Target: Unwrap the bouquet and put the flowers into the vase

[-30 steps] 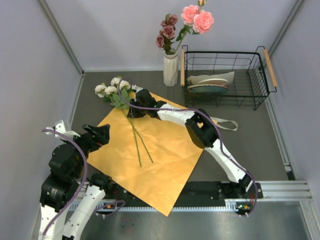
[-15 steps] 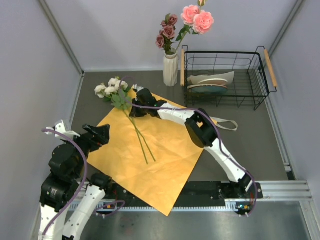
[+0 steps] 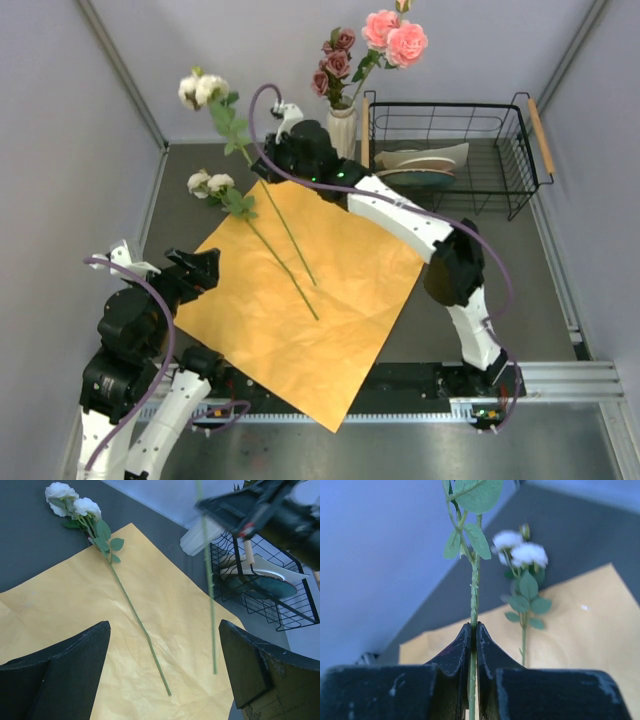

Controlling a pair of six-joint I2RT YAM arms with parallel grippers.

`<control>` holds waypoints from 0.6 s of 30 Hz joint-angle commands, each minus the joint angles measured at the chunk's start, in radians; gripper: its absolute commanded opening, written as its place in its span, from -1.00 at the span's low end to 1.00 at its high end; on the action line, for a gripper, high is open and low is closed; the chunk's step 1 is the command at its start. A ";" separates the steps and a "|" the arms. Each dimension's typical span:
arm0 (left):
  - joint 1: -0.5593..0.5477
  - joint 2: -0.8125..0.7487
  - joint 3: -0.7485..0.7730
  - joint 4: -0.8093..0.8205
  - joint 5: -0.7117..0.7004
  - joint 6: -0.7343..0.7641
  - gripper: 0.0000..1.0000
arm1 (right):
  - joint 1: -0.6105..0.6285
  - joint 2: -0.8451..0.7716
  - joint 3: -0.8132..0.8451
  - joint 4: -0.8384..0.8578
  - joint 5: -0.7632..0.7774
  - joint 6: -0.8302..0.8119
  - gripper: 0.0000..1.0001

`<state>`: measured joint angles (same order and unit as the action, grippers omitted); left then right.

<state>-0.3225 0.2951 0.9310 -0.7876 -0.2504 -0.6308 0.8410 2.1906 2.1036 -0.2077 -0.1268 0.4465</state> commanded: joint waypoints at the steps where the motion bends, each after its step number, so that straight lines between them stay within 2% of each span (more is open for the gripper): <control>1: -0.003 0.009 0.003 0.034 0.010 0.002 0.91 | -0.023 -0.208 -0.060 0.154 0.018 0.015 -1.00; 4: -0.003 0.007 0.003 0.036 0.003 0.008 0.91 | -0.043 -0.351 -0.242 0.393 0.003 0.020 -1.00; 5: -0.003 0.009 0.002 0.034 0.003 0.009 0.91 | -0.045 -0.429 -0.360 0.475 -0.010 -0.020 -1.00; 6: -0.003 0.007 0.002 0.034 0.005 0.010 0.91 | -0.045 -0.463 -0.423 0.677 -0.008 -0.061 -1.00; 8: -0.003 0.010 0.000 0.034 0.007 0.011 0.91 | -0.045 -0.547 -0.596 0.869 0.031 -0.171 -1.00; 9: -0.003 0.012 0.000 0.037 0.008 0.011 0.91 | -0.045 -0.561 -0.638 1.045 0.056 -0.216 -1.00; 13: -0.003 0.016 0.000 0.042 0.011 0.014 0.90 | -0.059 -0.574 -0.694 1.221 0.107 -0.445 -1.00; 14: -0.003 0.018 -0.003 0.045 0.013 0.014 0.91 | -0.062 -0.565 -0.702 1.261 0.124 -0.554 -1.00; 16: -0.003 0.022 -0.003 0.051 0.014 0.014 0.91 | -0.078 -0.525 -0.712 1.409 0.151 -0.621 -1.00; 18: -0.003 0.027 -0.001 0.051 0.020 0.017 0.90 | -0.127 -0.491 -0.706 1.474 0.162 -0.666 -1.00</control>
<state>-0.3229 0.3008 0.9310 -0.7853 -0.2470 -0.6285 0.7792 1.6524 1.3933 0.9283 -0.0269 0.0010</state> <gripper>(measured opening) 0.953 0.020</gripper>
